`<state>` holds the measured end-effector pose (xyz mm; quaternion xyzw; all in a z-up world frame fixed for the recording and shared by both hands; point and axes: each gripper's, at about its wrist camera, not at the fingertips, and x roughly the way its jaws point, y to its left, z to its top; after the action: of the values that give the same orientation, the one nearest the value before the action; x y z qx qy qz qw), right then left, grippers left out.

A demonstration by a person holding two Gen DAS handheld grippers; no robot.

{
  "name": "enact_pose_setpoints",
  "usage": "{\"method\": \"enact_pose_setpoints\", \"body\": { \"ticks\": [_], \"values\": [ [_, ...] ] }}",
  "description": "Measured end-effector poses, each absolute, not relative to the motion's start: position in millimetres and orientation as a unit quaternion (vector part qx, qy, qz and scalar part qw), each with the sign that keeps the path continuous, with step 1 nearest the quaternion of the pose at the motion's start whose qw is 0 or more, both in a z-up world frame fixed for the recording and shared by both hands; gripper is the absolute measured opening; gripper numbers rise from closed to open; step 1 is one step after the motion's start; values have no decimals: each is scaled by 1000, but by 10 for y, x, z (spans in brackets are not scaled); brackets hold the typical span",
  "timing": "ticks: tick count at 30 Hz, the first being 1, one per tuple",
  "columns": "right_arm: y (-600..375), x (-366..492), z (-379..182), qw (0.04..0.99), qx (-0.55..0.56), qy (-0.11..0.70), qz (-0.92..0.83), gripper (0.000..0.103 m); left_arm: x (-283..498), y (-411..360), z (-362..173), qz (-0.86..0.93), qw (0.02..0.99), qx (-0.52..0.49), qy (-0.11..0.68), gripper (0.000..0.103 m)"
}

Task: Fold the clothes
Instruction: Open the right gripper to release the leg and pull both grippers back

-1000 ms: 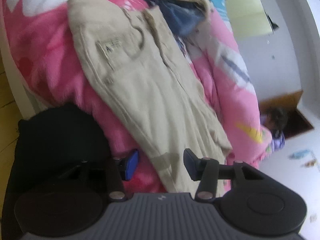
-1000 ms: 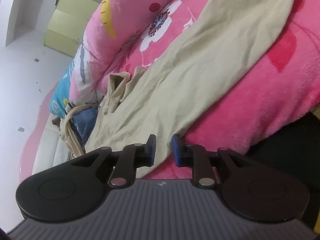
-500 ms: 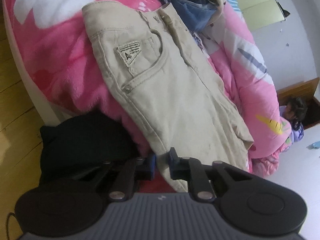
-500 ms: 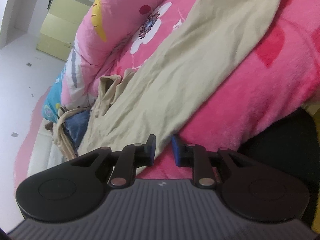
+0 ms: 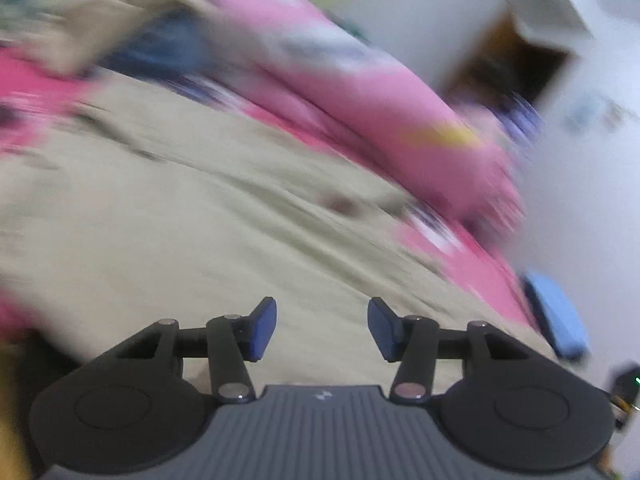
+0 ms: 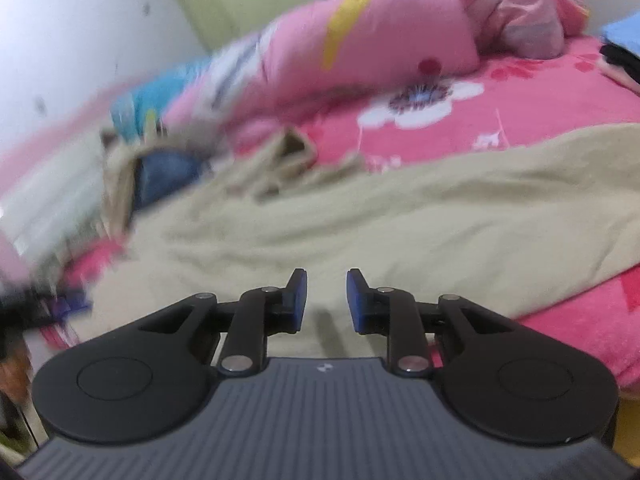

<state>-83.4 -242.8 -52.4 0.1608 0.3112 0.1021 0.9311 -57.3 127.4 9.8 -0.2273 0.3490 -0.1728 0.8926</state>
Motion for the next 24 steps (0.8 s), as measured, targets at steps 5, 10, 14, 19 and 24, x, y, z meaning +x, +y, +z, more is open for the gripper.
{"method": "enact_pose_setpoints", "body": {
  "ticks": [5, 10, 14, 19, 24],
  "values": [
    [-2801, -1149, -750, 912, 202, 348, 75, 21, -283, 372, -138, -259, 863, -148, 408, 51],
    [-3580, -1514, -576, 909, 307, 282, 12, 34, -245, 209, -190, -276, 851, -133, 427, 56],
    [-4286, -1495, -419, 904, 372, 200, -61, 56, -227, 196, -119, -277, 852, -126, 426, 57],
    [-4679, -1156, -618, 883, 406, 215, -98, 59, -28, -168, 75, -319, 852, -99, 403, 65],
    [-4809, -1033, -807, 868, 454, 186, -72, 17, 311, -791, 57, -376, 826, -88, 410, 67]
  ]
}}
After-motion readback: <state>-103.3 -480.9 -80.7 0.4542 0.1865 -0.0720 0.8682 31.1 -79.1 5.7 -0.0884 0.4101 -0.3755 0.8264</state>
